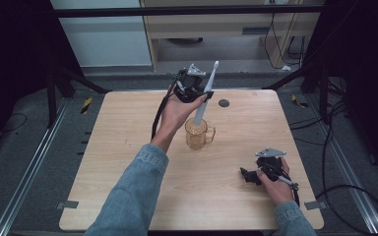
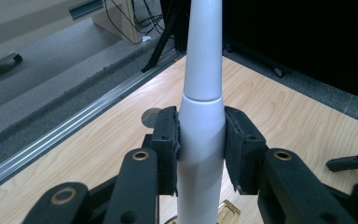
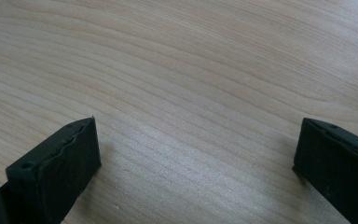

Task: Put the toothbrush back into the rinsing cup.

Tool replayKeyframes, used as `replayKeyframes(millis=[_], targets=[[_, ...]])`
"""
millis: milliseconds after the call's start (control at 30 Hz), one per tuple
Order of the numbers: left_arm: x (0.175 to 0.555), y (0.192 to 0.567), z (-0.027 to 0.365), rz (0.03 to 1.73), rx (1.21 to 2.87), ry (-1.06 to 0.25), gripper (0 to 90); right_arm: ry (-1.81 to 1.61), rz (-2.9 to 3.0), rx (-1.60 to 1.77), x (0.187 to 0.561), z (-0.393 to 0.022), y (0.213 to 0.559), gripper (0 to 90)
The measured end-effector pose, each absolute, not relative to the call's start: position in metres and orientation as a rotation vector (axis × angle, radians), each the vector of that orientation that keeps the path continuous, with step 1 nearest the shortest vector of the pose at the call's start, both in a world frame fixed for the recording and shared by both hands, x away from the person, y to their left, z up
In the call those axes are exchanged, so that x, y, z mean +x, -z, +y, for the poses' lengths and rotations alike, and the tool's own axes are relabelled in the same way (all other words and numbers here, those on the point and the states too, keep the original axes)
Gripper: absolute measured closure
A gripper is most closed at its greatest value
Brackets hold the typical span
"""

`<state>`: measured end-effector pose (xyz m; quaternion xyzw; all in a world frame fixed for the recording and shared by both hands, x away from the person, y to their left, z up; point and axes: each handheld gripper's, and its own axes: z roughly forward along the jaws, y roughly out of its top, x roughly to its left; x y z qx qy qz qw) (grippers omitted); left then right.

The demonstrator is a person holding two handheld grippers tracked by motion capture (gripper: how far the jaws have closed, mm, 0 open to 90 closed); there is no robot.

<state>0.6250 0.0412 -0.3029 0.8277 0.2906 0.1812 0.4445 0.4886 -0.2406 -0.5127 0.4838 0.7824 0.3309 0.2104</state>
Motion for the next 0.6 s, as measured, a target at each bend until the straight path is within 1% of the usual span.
replayKeyframes(millis=[200, 333, 600], targets=[[0.625, 0.310, 0.042, 0.720, 2.044, -0.436, 67.2, -0.922, 2.175, 1.346, 0.489, -0.241, 0.513, 0.3], [0.624, 0.314, 0.041, 0.711, 2.057, -0.454, 67.2, -0.923, 2.175, 1.347, 0.489, -0.241, 0.513, 0.4], [0.628, 0.332, 0.045, 0.746, 2.061, -0.426, 67.2, -0.922, 2.175, 1.345, 0.489, -0.241, 0.513, 0.4]])
